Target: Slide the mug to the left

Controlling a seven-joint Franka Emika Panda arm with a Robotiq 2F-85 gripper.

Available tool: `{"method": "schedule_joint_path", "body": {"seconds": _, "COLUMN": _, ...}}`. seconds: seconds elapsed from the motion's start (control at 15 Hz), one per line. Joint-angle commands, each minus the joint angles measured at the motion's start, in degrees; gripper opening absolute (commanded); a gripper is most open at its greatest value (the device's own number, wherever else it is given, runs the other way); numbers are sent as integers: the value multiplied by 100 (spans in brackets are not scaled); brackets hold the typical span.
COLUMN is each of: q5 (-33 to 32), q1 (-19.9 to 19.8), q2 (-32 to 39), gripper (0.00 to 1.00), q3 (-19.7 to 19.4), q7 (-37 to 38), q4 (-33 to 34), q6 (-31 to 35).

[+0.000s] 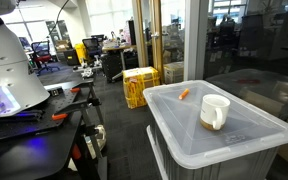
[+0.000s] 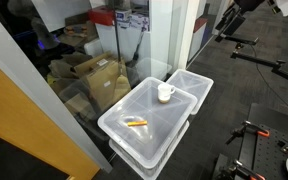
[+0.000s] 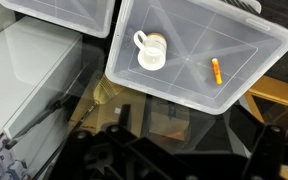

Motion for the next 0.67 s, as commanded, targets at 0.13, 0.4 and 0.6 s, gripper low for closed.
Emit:
{"method": "schedule_joint_path", "body": {"seconds": 0.13, "q5": 631, "q1": 84, "q2": 750, "gripper": 100, "q3": -76, "q7": -505, "q4": 114, "q6": 561}}
{"method": "schedule_joint_path", "body": {"seconds": 0.4, "q5": 1063, "q1": 112, "q2": 1155, "gripper": 100, "q3": -20, "q7": -831, "q4": 159, "q6": 694}}
{"method": "schedule_joint_path", "body": {"seconds": 0.6, "q5": 1351, "q1": 103, "q2": 1448, "gripper": 100, "q3": 54, "q7": -1004, "q4": 224, "q6": 833}}
